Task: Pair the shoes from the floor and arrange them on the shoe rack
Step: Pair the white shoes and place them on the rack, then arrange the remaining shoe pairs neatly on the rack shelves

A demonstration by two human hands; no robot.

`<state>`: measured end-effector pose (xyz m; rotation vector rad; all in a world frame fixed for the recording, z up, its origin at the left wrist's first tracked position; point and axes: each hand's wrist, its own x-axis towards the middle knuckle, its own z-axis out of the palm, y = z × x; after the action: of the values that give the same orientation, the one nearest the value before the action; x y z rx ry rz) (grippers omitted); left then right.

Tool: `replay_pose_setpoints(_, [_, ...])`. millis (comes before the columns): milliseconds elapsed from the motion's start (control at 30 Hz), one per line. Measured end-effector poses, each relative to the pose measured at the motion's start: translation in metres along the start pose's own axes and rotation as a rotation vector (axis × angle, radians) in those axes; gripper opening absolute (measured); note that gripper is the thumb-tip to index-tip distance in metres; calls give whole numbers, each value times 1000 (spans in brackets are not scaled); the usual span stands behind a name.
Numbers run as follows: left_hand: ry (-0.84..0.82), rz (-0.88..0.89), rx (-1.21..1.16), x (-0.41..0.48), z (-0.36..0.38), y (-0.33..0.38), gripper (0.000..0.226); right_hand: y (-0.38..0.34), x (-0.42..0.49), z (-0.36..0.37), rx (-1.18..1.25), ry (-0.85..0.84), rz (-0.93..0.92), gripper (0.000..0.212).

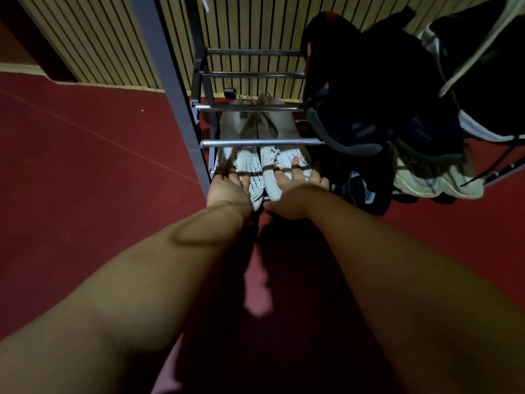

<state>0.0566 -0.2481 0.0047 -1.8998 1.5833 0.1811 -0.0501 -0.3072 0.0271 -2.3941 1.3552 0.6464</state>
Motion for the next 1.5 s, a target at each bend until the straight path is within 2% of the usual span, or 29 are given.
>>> replay_pose_setpoints(33, [27, -20, 92, -2, 2, -2, 79, -1, -6, -2, 30, 17, -2, 81])
replay_pose_setpoints(67, [-14, -49, 144, -11, 1, -2, 76, -1, -12, -4, 53, 43, -1, 79])
replay_pose_setpoints(233, [115, -2, 121, -49, 4, -4, 68, 6, -47, -7, 87, 110, -19, 83])
replay_pose_setpoints(367, [129, 90, 40, -94, -4, -16, 73, 12, -86, -25, 119, 73, -76, 84])
replay_pose_setpoints(433, [195, 138, 49, -117, -17, -26, 70, 13, -107, -41, 111, 8, -133, 84])
replay_pose_setpoints(467, [260, 179, 39, -130, -26, -33, 65, 13, -119, -51, 86, -29, -179, 83])
replay_pose_setpoints(533, [537, 319, 1, -156, -46, -48, 50, 16, -145, -74, 10, -85, -271, 80])
replay_pose_setpoints(633, [876, 388, 41, -186, -70, -83, 45, 22, -184, -113, -57, -59, -377, 74])
replay_pose_setpoints(733, [1128, 287, 40, -203, -88, -120, 46, 24, -214, -152, 34, 97, -415, 61])
replay_pose_setpoints(800, [1234, 101, -19, -208, -104, -140, 56, 24, -224, -173, 227, 297, -447, 49])
replay_pose_setpoints(867, [1241, -102, -195, -210, -125, -157, 66, 19, -220, -190, 381, 578, -472, 47])
replay_pose_setpoints(933, [1180, -271, -477, -204, -152, -175, 68, 8, -207, -205, 325, 799, -431, 60])
replay_pose_setpoints(967, [1154, -323, -593, -198, -167, -184, 69, 2, -199, -211, 257, 832, -399, 71])
replay_pose_setpoints(1067, [1031, -326, -687, -173, -212, -204, 70, -17, -169, -228, 103, 679, -294, 104])
replay_pose_setpoints(1167, [889, -204, -694, -145, -239, -209, 70, -29, -137, -234, -25, 520, -221, 120])
replay_pose_setpoints(1267, [849, -136, -696, -122, -242, -208, 66, -38, -120, -233, -59, 446, -142, 121])
replay_pose_setpoints(1367, [908, -117, -724, -113, -236, -206, 65, -42, -122, -235, -78, 444, -95, 119])
replay_pose_setpoints(1500, [840, -108, -727, -117, -236, -206, 67, -43, -142, -246, -179, 505, -81, 117])
